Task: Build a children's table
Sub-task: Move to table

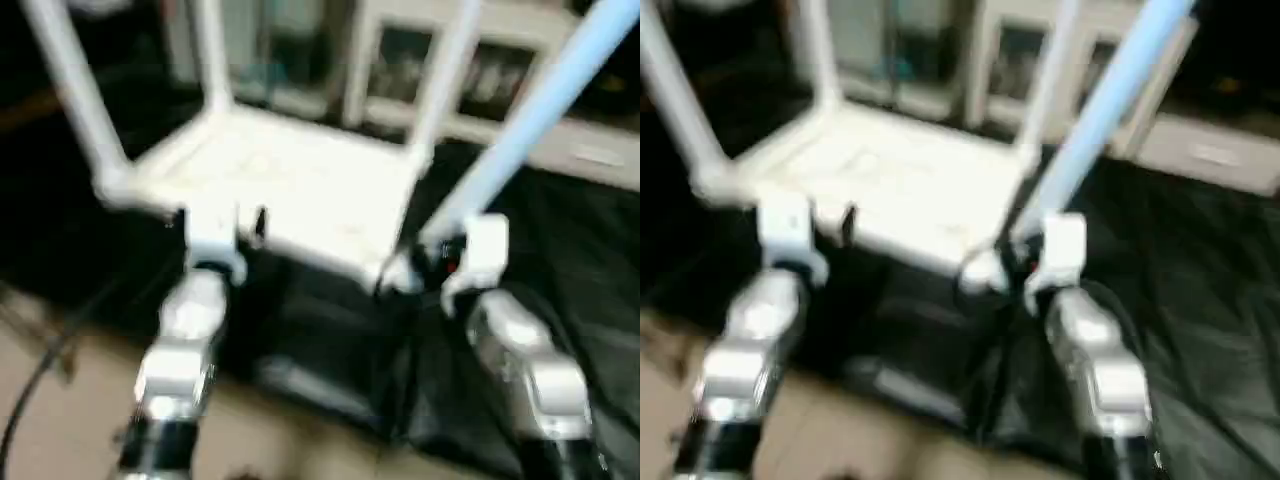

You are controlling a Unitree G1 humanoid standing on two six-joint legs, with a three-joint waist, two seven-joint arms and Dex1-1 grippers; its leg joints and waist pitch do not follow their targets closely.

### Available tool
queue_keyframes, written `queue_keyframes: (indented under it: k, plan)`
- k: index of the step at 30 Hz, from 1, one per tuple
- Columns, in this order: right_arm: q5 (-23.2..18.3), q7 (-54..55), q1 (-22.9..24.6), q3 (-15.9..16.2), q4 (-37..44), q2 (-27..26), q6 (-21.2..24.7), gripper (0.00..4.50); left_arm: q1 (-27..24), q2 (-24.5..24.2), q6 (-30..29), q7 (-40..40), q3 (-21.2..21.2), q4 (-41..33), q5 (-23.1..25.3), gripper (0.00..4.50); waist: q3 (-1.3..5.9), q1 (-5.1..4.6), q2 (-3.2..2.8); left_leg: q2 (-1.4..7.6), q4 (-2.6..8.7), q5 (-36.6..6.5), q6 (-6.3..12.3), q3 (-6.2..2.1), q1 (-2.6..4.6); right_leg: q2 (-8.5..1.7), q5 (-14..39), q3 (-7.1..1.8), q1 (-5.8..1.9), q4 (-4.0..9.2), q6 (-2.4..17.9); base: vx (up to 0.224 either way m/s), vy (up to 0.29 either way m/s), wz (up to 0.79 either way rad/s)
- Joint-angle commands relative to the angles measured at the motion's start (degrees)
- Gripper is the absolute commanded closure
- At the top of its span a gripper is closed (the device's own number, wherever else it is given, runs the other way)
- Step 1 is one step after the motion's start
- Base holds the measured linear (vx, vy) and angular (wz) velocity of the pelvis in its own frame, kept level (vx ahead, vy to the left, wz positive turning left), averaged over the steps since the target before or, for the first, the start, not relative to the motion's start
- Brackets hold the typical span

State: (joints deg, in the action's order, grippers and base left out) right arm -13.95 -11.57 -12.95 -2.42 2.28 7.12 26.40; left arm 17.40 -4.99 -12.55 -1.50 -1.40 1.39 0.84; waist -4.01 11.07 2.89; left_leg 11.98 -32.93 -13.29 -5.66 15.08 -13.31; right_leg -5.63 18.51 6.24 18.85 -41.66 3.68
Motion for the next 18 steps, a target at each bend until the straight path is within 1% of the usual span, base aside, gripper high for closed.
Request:
queue_keyframes:
  k: [1, 2, 3, 4, 5, 6, 7, 8, 9, 10, 11, 12, 13, 14, 15, 16, 17, 18]
  plan:
    - [0.14, -0.24, -0.35, -0.56, 0.93, 1.17, -0.31, 2.60, 0.62, 1.04, -0.60, -0.77, 1.42, -0.56, -0.27, 0.71, 2.68, -1.90, -0.44, 4.60, 7.03, -45.31, -0.50, -3.01, 3.66, -2.63, 11.94, -3.65, 2.52, 6.94, 0.76, 0.093, -0.080, -0.58]
    - [0.11, -0.69, -0.43, -0.15, 0.90, 1.27, -0.12, 2.60, 0.54, 1.09, -0.62, -0.88, 1.39, -0.74, -0.23, 0.71, 3.12, 0.30, 2.08, -2.05, -3.65, -22.74, 4.08, -3.89, -6.18, -8.51, 34.22, -8.83, -5.55, 13.24, -8.63, 0.152, -0.105, -0.40]
    - [0.11, -0.69, -0.43, -0.15, 0.90, 1.27, -0.12, 2.60, 0.54, 1.09, -0.62, -0.88, 1.39, -0.74, -0.23, 0.71, 3.44, 2.62, 0.62, -1.55, -5.51, -14.79, 5.90, -4.91, -5.33, -12.08, 40.20, -12.20, -4.98, 15.09, -7.38, 0.155, -0.075, -0.17]
    - [0.00, -0.88, -0.50, -0.06, 0.79, 1.23, 0.05, 2.60, 0.45, 1.13, -0.62, -0.80, 1.34, -0.85, -0.25, 0.71, 4.46, 2.39, 2.44, -3.54, -8.46, -3.34, 7.43, -7.96, -12.04, -8.41, 24.10, -10.68, -9.03, 12.14, -6.12, 0.155, -0.075, -0.17]
    - [-0.04, -1.18, -0.55, 0.08, 0.76, 1.26, 0.03, 2.60, 0.36, 1.09, -0.62, -0.74, 1.34, -0.95, -0.28, 0.71, 4.31, 1.68, 2.74, -4.09, -8.66, -0.77, 7.65, -8.15, -13.04, -7.00, 15.36, -9.60, -8.95, 11.57, -5.94, 0.144, -0.060, -0.07]
    - [-0.04, -1.59, -0.64, 0.31, 0.72, 1.32, 0.02, 2.60, 0.10, 1.00, -0.61, -0.55, 1.28, -1.19, -0.27, 0.71, 4.45, 1.23, 1.36, -4.07, -6.33, 6.69, 7.82, -8.09, -12.88, -5.52, 4.43, -5.90, -8.53, 12.23, -3.25, 0.171, -0.030, -0.01]
    - [0.34, -2.01, -0.72, 0.78, 0.72, 1.70, 0.02, 2.60, -0.09, 0.95, -0.62, -0.42, 1.21, -1.39, -0.27, 0.71, 4.72, 0.95, 0.79, -3.55, -4.60, 10.47, 8.79, -8.08, -13.16, -4.33, 0.84, -4.49, -8.65, 12.34, -2.59, 0.171, -0.030, -0.01]
    - [0.46, -2.58, -0.79, 1.21, 0.73, 2.07, 0.37, 2.60, -0.23, 0.88, -0.69, -0.25, 1.18, -1.58, -0.17, 0.71, 5.01, -0.19, -3.43, -0.20, 1.47, 10.96, 10.84, -9.34, -8.17, -0.53, 0.59, 0.10, -7.10, 13.00, -5.22, 0.193, 0.004, 0.03]
    - [0.53, -2.93, -0.83, 1.48, 0.74, 2.31, 0.63, 2.60, -0.30, 0.84, -0.75, -0.14, 1.15, -1.70, -0.10, 0.71, 5.01, -0.19, -3.43, -0.20, 1.47, 10.96, 10.84, -9.34, -8.17, -0.53, 0.59, 0.10, -7.10, 13.00, -5.22, 0.215, 0.079, -0.15]
    - [1.52, -3.49, -0.83, 2.59, 0.78, 3.11, 0.64, 2.60, -0.42, 0.76, -0.84, -0.04, 1.12, -1.87, 0.05, 0.71, 5.96, -3.54, -3.74, 3.07, 4.44, -3.81, 28.00, -20.85, -1.66, 4.61, 8.75, 2.00, -0.78, -0.55, -4.53, 0.215, 0.079, -0.15]
    - [1.81, -3.71, -0.68, 3.04, 0.81, 3.15, 0.30, 2.60, -0.64, 0.71, -0.91, 0.15, 1.09, -2.15, 0.32, 0.71, 6.14, -4.09, -4.52, 1.84, 2.70, -1.95, 33.38, -21.34, -0.16, 4.52, 10.16, 0.56, 1.73, -0.63, -4.36, 0.238, 0.060, 0.02]
    - [0.97, -3.24, -0.69, 2.19, 0.80, 2.40, 0.38, 2.60, -0.90, 0.81, -0.56, 0.44, 0.91, -2.43, 0.38, 0.71, 6.69, -5.35, -3.23, 1.00, 1.17, 10.20, 40.71, -24.11, 1.70, 4.01, 8.68, -1.36, 5.00, -1.79, -6.90, 0.200, -0.019, 0.40]
    - [0.06, -2.94, -0.78, 1.39, 0.68, 1.95, 0.58, 2.60, -1.17, 1.06, 0.24, 0.47, 0.58, -2.68, 0.23, 0.71, 6.67, -5.44, -2.89, 0.03, 0.98, 15.20, 41.09, -24.52, 1.38, 4.00, 7.14, -2.14, 5.48, -2.10, -8.25, 0.200, -0.019, 0.40]
    - [-0.88, -2.58, -0.81, 0.51, 0.55, 1.42, 0.80, 2.60, -1.33, 1.07, 0.42, 0.58, 0.50, -2.94, 0.45, 0.71, 6.68, -6.41, -2.11, 0.84, -0.02, 28.12, 36.46, -21.99, 1.21, 2.65, -0.21, -4.37, 7.25, -1.17, -10.26, 0.067, -0.026, 0.28]
    - [-0.71, -2.81, -0.86, 0.55, 0.45, 1.61, 0.50, 2.60, -1.41, 0.62, -0.51, 0.26, 0.65, -3.18, 0.52, 0.71, 5.80, -5.64, -0.04, 0.19, 0.75, 36.40, 32.13, -19.07, -2.76, 1.43, -11.85, -6.36, 6.40, 0.53, -9.54, -0.059, -0.034, 0.11]
    - [-0.63, -3.26, -0.72, 0.49, 0.55, 1.78, -0.11, 2.60, -1.58, -0.11, -0.76, -1.19, 0.81, -3.35, -0.23, 0.71, 5.41, -5.46, 2.22, -3.86, -0.68, 29.77, 26.29, -15.08, -5.75, -0.12, -23.64, -8.78, 4.50, 6.72, -7.46, -0.059, -0.034, 0.11]
    - [-0.68, -3.35, -0.68, 0.45, 0.59, 1.81, -0.23, 2.60, -1.63, -0.24, -0.63, -1.56, 0.81, -3.38, -0.51, 0.71, 4.70, -4.72, 3.72, -6.62, -3.04, 19.41, 21.76, -12.56, -8.42, -2.99, -22.59, -11.09, 3.20, 9.56, -10.43, -0.039, -0.084, 0.19]
    - [-0.82, -3.51, -0.59, 0.34, 0.69, 1.86, -0.43, 2.60, -1.79, -0.52, -0.21, -2.50, 0.82, -3.52, -1.18, 0.71, 5.92, -3.73, 3.35, -6.31, -4.88, 7.15, 13.68, -11.85, -10.60, -7.36, -38.08, -13.27, -1.65, 7.84, -8.86, 0.043, -0.110, 0.12]
